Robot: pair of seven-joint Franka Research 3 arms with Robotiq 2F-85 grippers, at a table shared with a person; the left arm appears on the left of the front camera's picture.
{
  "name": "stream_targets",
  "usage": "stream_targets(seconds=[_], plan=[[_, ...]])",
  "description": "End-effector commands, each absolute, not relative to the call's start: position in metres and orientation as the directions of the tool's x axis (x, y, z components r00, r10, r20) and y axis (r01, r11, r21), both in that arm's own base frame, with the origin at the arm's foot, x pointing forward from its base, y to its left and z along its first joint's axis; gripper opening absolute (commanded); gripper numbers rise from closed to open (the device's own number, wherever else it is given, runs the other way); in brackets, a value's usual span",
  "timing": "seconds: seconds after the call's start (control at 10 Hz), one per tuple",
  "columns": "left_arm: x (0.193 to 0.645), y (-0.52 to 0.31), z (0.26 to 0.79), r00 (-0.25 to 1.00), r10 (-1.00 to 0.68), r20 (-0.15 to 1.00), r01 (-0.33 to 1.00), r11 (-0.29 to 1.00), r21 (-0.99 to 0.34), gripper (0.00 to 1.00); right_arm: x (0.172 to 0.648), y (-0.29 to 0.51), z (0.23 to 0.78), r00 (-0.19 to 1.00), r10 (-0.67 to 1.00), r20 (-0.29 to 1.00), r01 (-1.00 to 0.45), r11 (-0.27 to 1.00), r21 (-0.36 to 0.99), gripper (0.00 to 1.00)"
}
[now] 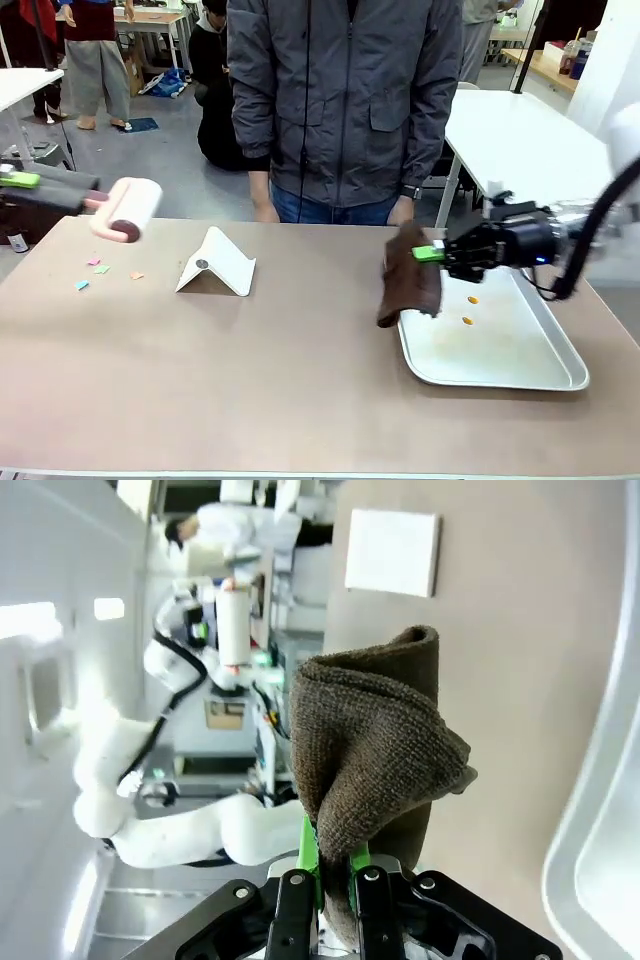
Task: Clean the surface of the table.
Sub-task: Hold the Lint Roller with your left hand and the towel with your right hand.
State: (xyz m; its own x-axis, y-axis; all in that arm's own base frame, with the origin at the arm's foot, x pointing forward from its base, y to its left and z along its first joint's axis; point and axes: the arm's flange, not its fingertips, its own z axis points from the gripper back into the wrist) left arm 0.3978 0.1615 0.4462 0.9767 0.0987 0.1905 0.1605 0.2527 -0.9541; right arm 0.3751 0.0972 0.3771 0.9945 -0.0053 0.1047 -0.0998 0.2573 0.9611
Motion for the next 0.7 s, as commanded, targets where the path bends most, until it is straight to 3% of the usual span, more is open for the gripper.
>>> stream_targets(seconds=[0.0,0.3,0.6], plan=[[0.401,0.205,0.440,0.963,0.148,0.225,0.206,0.131,-0.970,0.09,0.349,0.060,0.406,0.991,-0.135,0.022,0.006,0.206,0.979,0.00],[0.388,0.280,0.427,0.964,0.073,0.255,0.247,0.105,-0.963,0.09,0.323,-0.026,0.427,0.959,-0.253,-0.125,0.173,0.180,0.968,0.00],[0.371,0.344,0.422,0.962,0.072,0.262,0.261,0.033,-0.965,0.09,0.300,-0.089,0.428,0.928,-0.341,-0.150,0.242,0.246,0.939,0.00]])
